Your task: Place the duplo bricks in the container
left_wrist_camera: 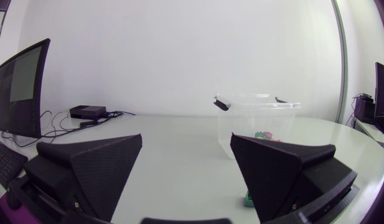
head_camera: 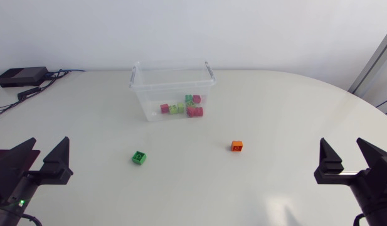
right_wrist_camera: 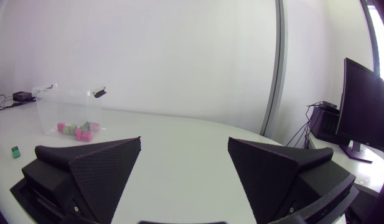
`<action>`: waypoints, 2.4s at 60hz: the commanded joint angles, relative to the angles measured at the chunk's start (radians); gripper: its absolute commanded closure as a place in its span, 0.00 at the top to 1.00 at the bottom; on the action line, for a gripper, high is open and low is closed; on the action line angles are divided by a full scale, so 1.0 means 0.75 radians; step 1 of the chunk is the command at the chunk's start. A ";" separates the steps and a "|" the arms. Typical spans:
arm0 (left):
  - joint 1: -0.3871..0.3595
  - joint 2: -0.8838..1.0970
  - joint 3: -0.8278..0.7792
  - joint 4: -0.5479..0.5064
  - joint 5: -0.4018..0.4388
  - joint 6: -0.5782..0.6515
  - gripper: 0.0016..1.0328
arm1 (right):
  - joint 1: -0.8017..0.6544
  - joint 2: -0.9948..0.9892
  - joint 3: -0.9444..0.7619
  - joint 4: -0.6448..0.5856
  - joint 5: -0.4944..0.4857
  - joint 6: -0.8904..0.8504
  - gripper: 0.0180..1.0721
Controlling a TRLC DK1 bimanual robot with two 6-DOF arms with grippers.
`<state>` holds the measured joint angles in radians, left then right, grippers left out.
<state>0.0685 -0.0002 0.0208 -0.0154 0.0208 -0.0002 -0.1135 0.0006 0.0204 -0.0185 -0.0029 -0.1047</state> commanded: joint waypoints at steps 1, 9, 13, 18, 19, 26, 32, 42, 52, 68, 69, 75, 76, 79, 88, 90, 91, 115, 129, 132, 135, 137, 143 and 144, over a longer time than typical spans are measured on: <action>-0.012 -0.014 -0.026 0.023 0.007 -0.014 0.96 | -0.004 -0.007 -0.027 0.012 -0.004 0.015 0.96; -0.012 -0.014 -0.026 0.023 0.007 -0.012 0.96 | -0.004 -0.007 -0.027 0.012 -0.004 0.015 0.96; -0.007 -0.014 -0.026 0.023 0.007 -0.012 0.96 | -0.004 -0.007 -0.027 0.012 -0.004 0.015 0.96; -0.009 -0.016 -0.026 0.021 0.007 -0.004 0.96 | -0.004 -0.007 -0.027 0.012 -0.004 0.015 0.96; -0.012 -0.016 -0.026 0.019 0.007 -0.002 0.96 | -0.004 -0.007 -0.027 0.012 -0.004 0.015 0.96; -0.016 -0.016 -0.026 0.017 0.007 0.015 0.96 | -0.004 -0.007 -0.027 0.012 -0.004 0.015 0.96; -0.016 -0.018 -0.015 0.021 0.007 0.015 0.96 | -0.004 -0.009 -0.027 0.014 -0.002 0.013 0.96; -0.014 -0.006 0.072 0.017 0.007 0.002 0.96 | -0.002 -0.009 0.012 0.019 0.012 0.013 0.96; -0.046 0.276 0.285 0.014 0.009 -0.053 0.96 | 0.008 0.026 0.143 0.012 0.014 0.019 0.96; -0.202 0.874 0.666 -0.123 0.009 -0.139 0.92 | 0.074 0.396 0.390 0.004 0.016 0.035 0.96; -0.210 0.902 0.682 -0.133 0.007 -0.143 0.91 | 0.078 0.414 0.402 0.002 0.016 0.035 0.96; -0.253 1.129 0.839 -0.327 0.005 -0.159 0.90 | 0.123 0.531 0.486 -0.029 0.018 0.050 0.96; -0.255 1.178 0.874 -0.368 0.005 -0.157 0.90 | 0.129 0.556 0.503 -0.039 0.020 0.056 0.96; -0.263 1.334 0.979 -0.497 0.005 -0.149 0.91 | 0.135 0.646 0.564 -0.071 0.022 0.086 0.96; -0.312 1.688 1.148 -0.630 0.034 0.164 0.92 | 0.151 0.885 0.744 -0.235 0.010 0.189 0.96; -0.316 1.759 1.183 -0.656 0.064 0.164 0.92 | 0.168 0.920 0.777 -0.280 0.006 0.213 0.96; -0.318 1.784 1.197 -0.671 0.079 0.166 0.92 | 0.174 0.932 0.789 -0.296 0.006 0.217 0.96; -0.480 2.248 1.357 -0.781 0.095 0.209 0.86 | 0.327 1.177 0.950 -0.528 -0.111 0.211 0.96; -0.533 2.356 1.379 -0.777 0.042 0.209 0.83 | 0.395 1.453 1.016 -0.511 -0.215 0.189 0.96; -0.535 2.387 1.386 -0.771 0.025 0.209 0.80 | 0.409 1.525 1.042 -0.507 -0.203 0.199 0.96; -0.535 2.416 1.388 -0.759 0.021 0.209 0.78 | 0.429 1.597 1.065 -0.491 -0.182 0.211 0.96; -0.535 2.434 1.390 -0.757 0.021 0.209 0.74 | 0.444 1.654 1.083 -0.489 -0.176 0.217 0.96; -0.535 2.471 1.386 -0.728 0.023 0.205 0.57 | 0.481 1.797 1.126 -0.466 -0.168 0.238 0.95; -0.535 2.479 1.386 -0.720 0.023 0.205 0.53 | 0.489 1.820 1.135 -0.460 -0.160 0.248 0.95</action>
<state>-0.3294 1.8202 1.0409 -0.5659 0.0433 0.1364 0.2291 1.2900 0.8375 -0.3779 -0.1349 0.0475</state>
